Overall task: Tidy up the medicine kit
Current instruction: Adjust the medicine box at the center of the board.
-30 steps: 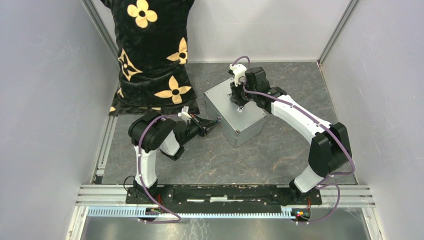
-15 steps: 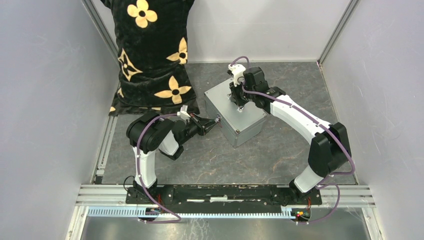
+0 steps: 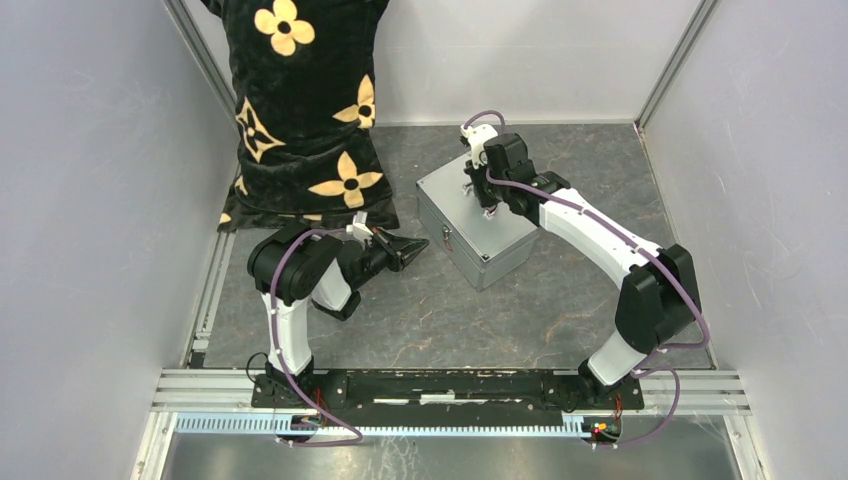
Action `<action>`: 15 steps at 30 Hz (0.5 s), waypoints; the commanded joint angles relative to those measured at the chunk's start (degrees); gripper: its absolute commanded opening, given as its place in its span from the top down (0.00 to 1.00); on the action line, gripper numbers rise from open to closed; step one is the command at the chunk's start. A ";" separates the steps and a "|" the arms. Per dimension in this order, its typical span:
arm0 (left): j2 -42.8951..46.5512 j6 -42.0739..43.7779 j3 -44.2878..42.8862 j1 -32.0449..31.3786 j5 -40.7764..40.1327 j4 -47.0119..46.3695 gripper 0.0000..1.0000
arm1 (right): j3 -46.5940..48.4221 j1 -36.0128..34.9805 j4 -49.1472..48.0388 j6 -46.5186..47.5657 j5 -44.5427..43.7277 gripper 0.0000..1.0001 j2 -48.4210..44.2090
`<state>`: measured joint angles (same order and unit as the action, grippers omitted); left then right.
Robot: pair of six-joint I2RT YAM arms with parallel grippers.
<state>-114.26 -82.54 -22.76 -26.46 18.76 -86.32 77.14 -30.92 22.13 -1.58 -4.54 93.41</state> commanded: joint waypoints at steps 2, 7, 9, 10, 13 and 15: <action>0.96 0.02 -1.07 0.18 2.17 -13.09 0.98 | -0.86 1.19 5.76 0.61 -1.97 0.83 -1.02; -1.57 -0.01 -2.81 0.18 3.43 -13.15 0.98 | -4.10 1.16 -0.24 1.17 3.98 0.82 -8.48; -1.78 0.34 -3.35 0.18 3.71 -12.55 0.98 | -7.37 1.21 -3.51 1.15 6.82 0.81 -12.37; -1.53 0.73 -3.49 0.18 3.81 -11.97 0.98 | -9.21 1.02 -5.89 1.14 7.87 0.80 -14.62; 0.43 3.02 -3.28 0.18 3.84 -8.52 0.98 | -17.35 0.61 -13.00 -0.23 10.65 0.75 -21.46; 2.72 5.05 -2.89 0.17 3.37 -4.92 0.98 | -24.22 -0.83 -18.37 -2.07 10.83 0.72 -27.68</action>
<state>-115.00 -82.39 -25.34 -26.44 21.21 -86.32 61.47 -30.04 15.38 -1.45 2.72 74.94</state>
